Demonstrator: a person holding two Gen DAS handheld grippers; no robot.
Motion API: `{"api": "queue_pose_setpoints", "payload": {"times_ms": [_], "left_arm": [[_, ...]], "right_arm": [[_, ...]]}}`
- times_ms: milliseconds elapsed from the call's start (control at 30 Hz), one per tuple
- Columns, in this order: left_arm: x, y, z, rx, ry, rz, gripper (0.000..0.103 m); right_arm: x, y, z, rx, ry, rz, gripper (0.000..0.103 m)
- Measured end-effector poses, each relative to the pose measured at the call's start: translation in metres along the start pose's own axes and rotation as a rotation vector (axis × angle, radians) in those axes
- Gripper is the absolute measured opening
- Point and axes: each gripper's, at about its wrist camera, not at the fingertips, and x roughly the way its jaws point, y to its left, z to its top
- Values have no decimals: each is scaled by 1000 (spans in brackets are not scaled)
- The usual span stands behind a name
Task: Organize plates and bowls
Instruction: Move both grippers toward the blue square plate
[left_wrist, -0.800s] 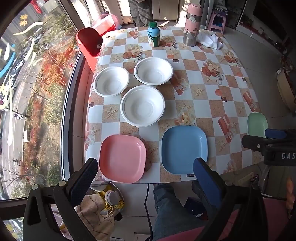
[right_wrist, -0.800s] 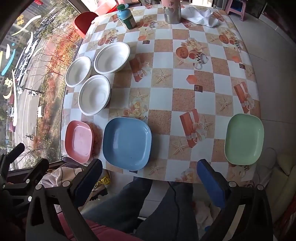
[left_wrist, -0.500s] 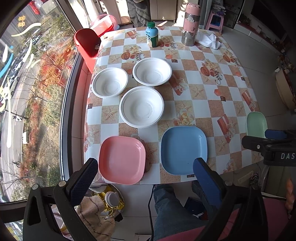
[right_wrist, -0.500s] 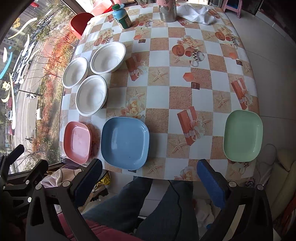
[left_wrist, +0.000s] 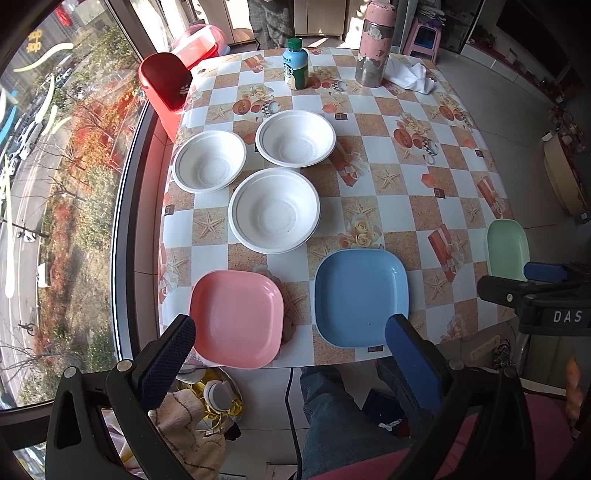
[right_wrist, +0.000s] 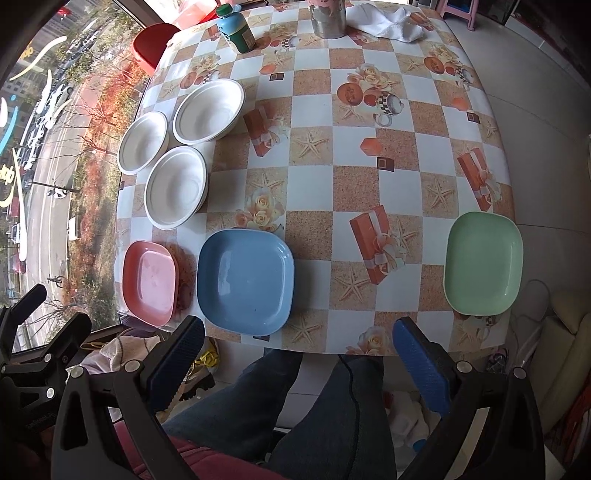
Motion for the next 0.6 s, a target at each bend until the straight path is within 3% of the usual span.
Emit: {"api": "queue_pose_setpoints", "payload": {"times_ms": [333,500,600], "left_arm": [[30,3,-4,3,52,-30,103],[56,18,-6,-44,88,-13,103],[77,30,-12,-80,121,-49,103]], "right_arm": [[15,-2,-6,4,59,-11,103],[30,-7,-9,9,93,-22,103],[41,-7,-11,4,111,-38,103]]}}
